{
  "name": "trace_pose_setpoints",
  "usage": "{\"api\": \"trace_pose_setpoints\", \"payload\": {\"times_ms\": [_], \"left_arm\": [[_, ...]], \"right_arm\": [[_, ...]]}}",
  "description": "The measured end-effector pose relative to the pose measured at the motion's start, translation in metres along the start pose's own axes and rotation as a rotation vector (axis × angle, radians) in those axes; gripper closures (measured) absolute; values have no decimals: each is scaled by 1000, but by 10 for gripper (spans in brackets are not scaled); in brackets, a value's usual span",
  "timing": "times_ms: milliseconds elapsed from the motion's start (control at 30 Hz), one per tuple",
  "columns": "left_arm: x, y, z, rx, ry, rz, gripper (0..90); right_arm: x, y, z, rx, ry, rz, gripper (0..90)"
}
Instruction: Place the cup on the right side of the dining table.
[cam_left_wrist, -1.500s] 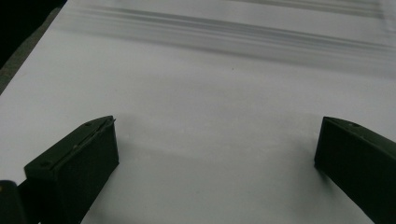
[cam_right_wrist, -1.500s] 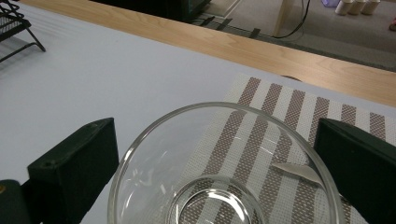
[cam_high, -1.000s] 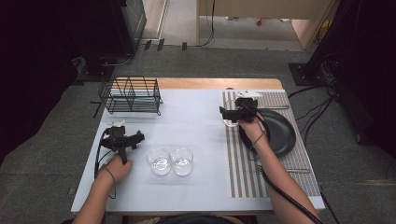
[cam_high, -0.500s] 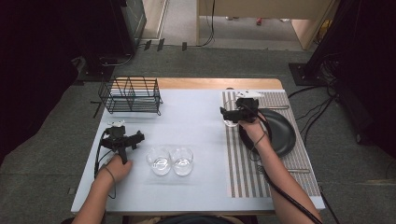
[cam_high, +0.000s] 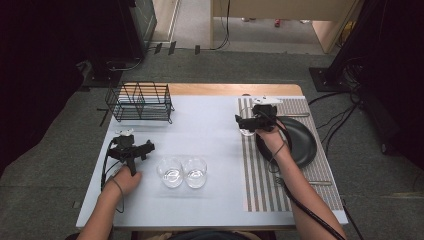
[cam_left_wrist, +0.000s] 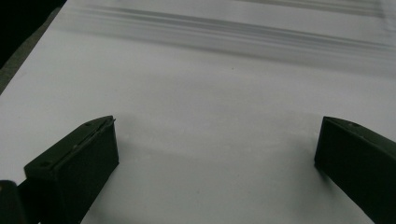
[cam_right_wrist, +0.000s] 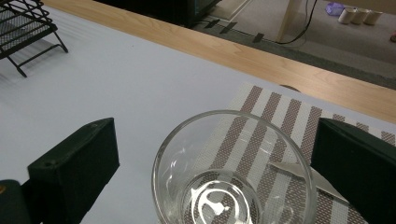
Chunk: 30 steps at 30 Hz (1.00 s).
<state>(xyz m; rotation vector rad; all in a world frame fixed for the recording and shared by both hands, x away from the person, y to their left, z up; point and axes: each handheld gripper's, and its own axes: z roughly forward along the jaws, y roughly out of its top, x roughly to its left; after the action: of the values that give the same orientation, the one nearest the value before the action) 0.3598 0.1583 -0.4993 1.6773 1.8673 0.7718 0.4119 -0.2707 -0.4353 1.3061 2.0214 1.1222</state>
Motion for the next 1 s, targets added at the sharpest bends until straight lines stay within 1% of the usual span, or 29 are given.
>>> {"api": "trace_pose_setpoints", "payload": {"times_ms": [367,533,700,1000], "left_arm": [[0,0,0,0,0,0,0],[0,0,0,0,0,0,0],[0,0,0,0,0,0,0],[0,0,0,0,0,0,0]], "right_arm": [[3,3,-6,-4,-3,-7,12],[4,3,-6,3,-3,-13,13],[6,4,-8,9,13,-1,14],[11,5,-9,18,31,-12,15]]}}
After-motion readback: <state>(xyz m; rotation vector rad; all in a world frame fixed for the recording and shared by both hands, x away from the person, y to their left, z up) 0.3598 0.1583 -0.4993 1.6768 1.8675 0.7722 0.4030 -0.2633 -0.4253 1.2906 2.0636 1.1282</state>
